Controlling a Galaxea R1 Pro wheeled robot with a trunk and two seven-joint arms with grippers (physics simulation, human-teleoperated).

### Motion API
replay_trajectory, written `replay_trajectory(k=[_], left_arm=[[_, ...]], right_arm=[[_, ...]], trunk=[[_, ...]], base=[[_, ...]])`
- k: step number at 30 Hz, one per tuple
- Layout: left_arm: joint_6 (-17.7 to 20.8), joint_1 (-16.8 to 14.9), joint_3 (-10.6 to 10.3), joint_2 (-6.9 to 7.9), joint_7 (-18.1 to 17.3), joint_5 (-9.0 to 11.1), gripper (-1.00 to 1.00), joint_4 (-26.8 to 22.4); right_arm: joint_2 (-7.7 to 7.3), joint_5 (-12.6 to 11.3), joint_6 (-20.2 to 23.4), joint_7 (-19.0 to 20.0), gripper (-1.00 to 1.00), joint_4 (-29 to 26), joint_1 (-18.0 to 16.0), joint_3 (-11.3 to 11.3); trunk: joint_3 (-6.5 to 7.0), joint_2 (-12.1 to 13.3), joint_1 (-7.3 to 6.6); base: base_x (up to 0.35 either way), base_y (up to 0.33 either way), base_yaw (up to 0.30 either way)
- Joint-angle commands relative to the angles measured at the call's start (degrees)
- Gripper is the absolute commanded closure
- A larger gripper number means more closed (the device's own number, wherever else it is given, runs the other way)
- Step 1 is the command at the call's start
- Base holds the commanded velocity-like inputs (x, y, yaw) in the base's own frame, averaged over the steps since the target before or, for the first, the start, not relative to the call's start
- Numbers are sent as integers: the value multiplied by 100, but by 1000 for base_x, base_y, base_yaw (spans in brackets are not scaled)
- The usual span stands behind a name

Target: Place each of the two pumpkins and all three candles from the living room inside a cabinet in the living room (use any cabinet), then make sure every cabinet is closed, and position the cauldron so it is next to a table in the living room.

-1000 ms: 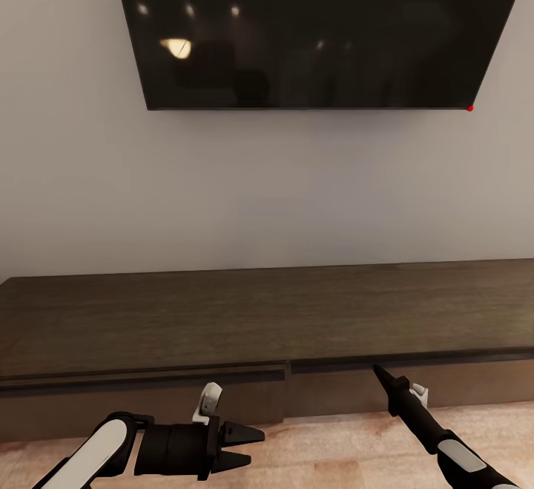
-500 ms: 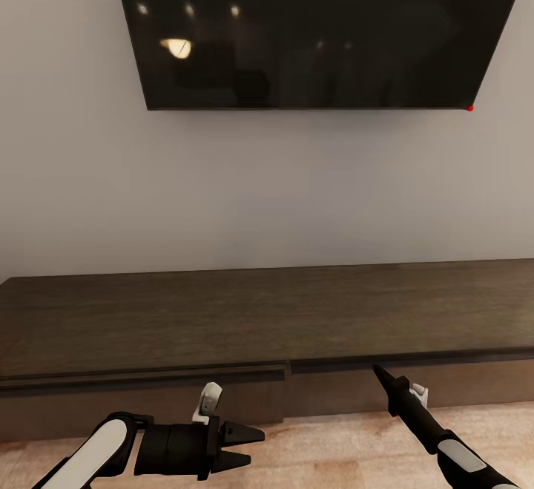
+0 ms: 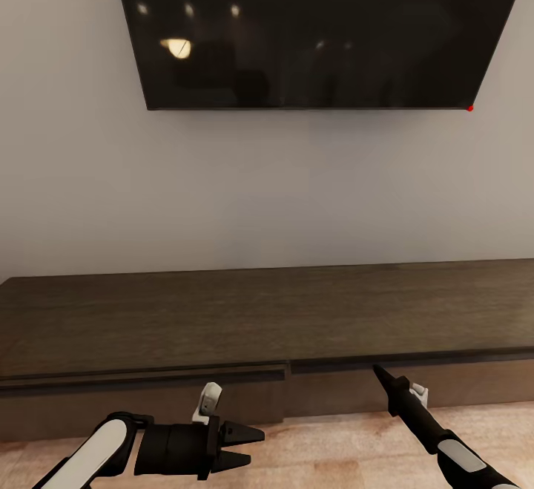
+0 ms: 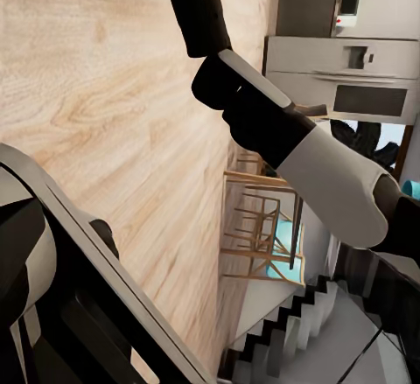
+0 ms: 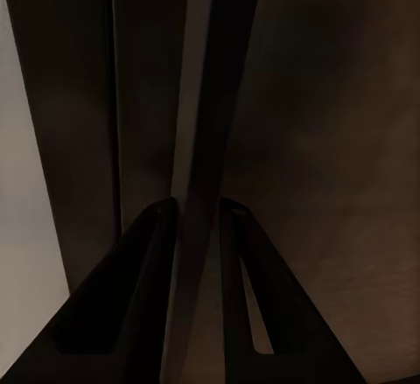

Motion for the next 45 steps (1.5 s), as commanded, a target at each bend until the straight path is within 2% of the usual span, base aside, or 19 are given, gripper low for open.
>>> replay_trajectory(k=[1,32,45], left_arm=[[3,-5,-7,4,-21,-14,-100,-1],[5,-5,-19,4,-23,-12,-100,-1],[7,-5,-16,4,-24,-12,-100,-1]], right_arm=[[-5,-34,13,-59,100,20,-1,53],[-5,-46,30,-75,100,22,0,45],[4,-41,174,-38,100,20,1,44]], trunk=[[-6,-1,0],[-6,-1,0],[-6,-1,0]], base=[[-16,0,0],[-76,0,0],[-71,0,0]])
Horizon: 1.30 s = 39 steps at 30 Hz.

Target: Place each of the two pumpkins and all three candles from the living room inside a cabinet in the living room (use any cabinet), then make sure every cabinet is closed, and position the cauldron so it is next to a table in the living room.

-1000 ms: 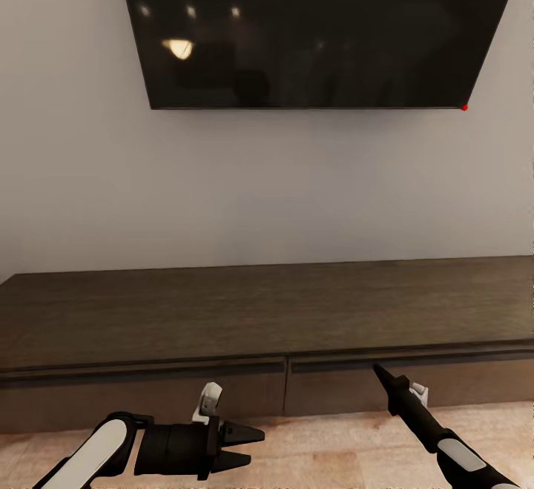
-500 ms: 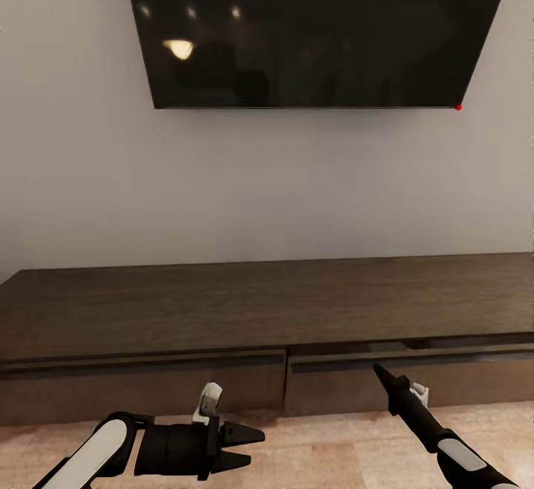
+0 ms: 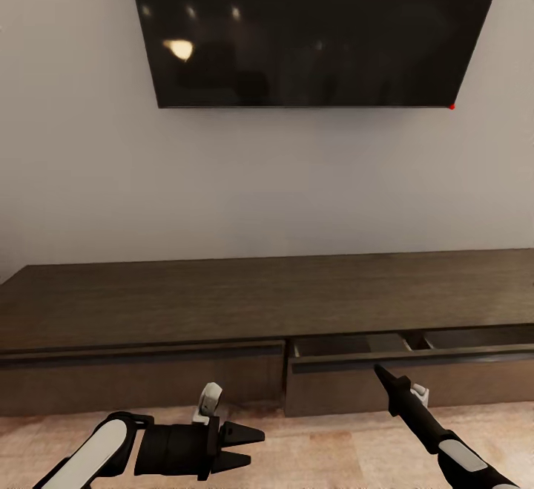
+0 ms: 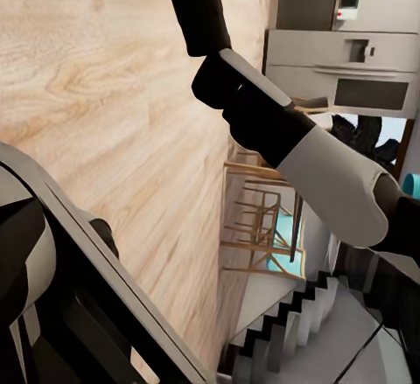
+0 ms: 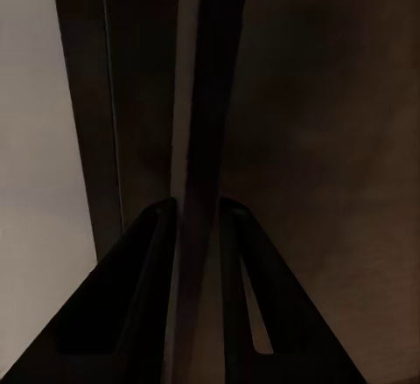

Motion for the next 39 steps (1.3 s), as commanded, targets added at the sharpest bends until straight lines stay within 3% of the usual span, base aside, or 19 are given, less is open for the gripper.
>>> replay_trajectory(k=[1,39], left_arm=[[2,-6,-8,4,-23,-14,-100,0],[3,-6,-14,4,-19,-13,-100,-7]], right_arm=[[-1,-1,43,1,100,6,1,176],[-10,-5,49,-9,100,6,0,176]], trunk=[[-6,-2,-1],[-6,-2,-1]], base=[[-17,0,0],[-94,0,0]])
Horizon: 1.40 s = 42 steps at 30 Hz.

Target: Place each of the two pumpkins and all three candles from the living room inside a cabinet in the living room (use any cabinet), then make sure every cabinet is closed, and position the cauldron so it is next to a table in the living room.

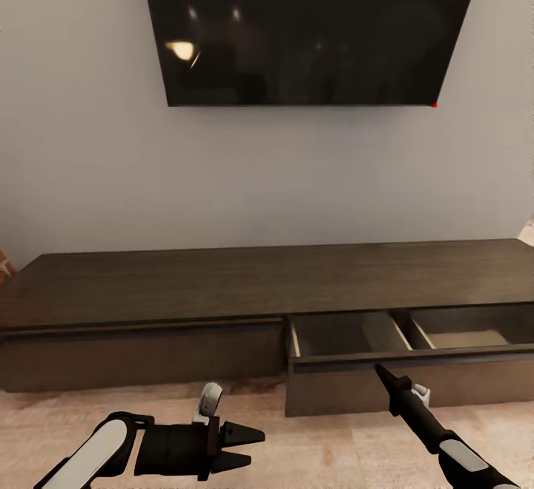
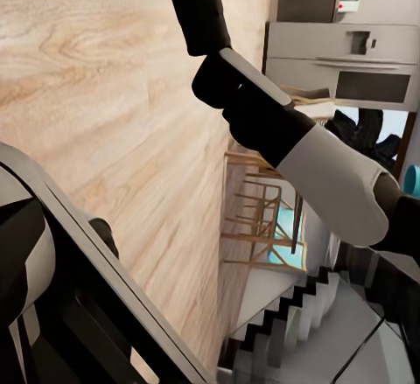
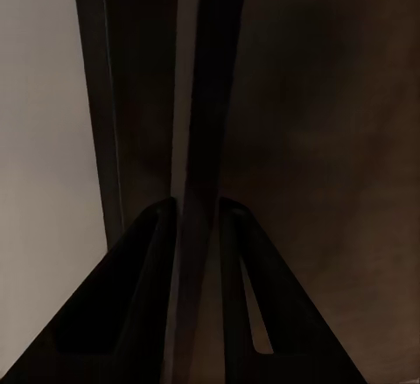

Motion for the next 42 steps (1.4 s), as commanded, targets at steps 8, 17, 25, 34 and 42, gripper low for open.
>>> replay_trajectory(k=[8,17,25,34,42], left_arm=[[2,-6,-7,4,-23,-15,-100,-1],[4,-6,-3,4,-22,-15,-100,-1],[4,-6,-3,4,-24,-15,-100,-1],[2,-6,-8,4,-24,-15,-100,-14],[4,-6,-7,4,-25,-13,-100,-16]], right_arm=[[0,8,50,6,100,1,2,212],[0,8,50,6,100,1,0,212],[0,8,50,6,100,1,0,212],[0,8,50,6,100,1,0,212],[0,8,50,51,100,1,2,212]], trunk=[[-5,-2,-3],[-5,-2,-3],[-5,-2,-3],[-5,-2,-3],[-5,-2,-3]], base=[[-104,0,0],[-93,0,0],[-95,0,0],[-81,0,0],[-87,0,0]])
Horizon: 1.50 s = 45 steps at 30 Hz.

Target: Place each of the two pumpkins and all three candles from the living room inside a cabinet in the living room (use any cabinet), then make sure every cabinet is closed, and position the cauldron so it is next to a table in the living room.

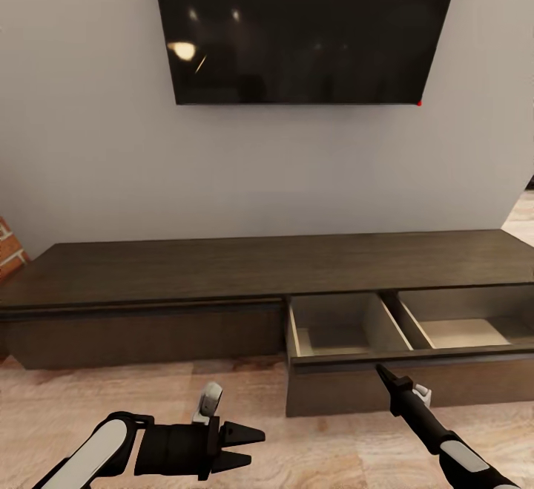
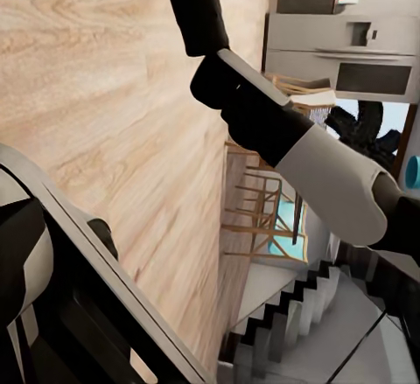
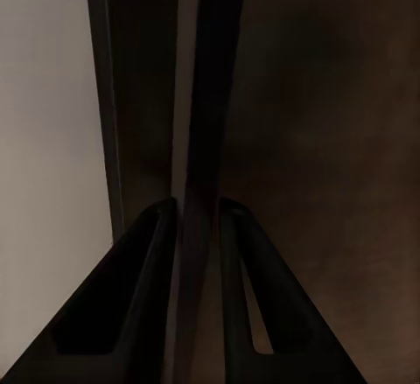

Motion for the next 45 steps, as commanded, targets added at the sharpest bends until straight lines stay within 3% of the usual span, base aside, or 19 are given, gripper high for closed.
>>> replay_trajectory(k=[1,45], left_arm=[[5,-7,-8,3,-25,-14,-100,1],[7,-7,-4,3,-23,-13,-100,8]], right_arm=[[2,5,77,20,100,-29,-1,246],[2,5,84,36,100,-29,-1,246]], trunk=[[-5,-3,-3],[-5,-3,-3]], base=[[-67,0,0],[-41,0,0]])
